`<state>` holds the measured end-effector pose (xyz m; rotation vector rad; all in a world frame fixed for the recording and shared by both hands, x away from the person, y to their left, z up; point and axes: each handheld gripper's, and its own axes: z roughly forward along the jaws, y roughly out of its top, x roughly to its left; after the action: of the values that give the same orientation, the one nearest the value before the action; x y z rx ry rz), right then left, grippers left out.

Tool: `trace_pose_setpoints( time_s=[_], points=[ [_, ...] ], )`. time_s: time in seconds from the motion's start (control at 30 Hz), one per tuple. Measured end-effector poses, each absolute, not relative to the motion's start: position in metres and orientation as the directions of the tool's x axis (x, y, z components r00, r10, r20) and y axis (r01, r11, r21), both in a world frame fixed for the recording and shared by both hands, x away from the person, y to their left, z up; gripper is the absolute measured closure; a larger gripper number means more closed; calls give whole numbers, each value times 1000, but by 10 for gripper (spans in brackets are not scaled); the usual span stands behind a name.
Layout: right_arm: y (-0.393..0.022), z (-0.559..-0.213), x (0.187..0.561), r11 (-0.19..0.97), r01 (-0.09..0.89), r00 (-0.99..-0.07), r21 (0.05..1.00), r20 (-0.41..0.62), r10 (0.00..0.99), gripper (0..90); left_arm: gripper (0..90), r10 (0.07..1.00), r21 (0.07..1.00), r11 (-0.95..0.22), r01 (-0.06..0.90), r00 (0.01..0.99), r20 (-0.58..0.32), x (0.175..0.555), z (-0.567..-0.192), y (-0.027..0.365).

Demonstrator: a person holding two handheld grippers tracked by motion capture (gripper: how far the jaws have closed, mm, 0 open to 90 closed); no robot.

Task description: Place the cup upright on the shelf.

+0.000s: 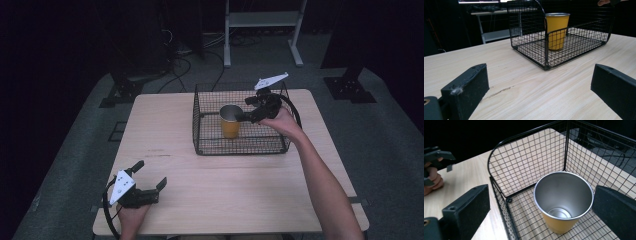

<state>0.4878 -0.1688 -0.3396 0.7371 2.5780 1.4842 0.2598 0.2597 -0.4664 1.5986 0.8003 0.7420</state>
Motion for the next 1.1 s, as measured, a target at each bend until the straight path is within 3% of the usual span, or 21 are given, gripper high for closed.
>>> trace_pose_setpoints(
  time_s=[1.1],
  points=[
    [-190,-362,434,400,377,-897,835,222,382,10,8,823,986,-134,96,566,57,259,-466,259]
  ],
)
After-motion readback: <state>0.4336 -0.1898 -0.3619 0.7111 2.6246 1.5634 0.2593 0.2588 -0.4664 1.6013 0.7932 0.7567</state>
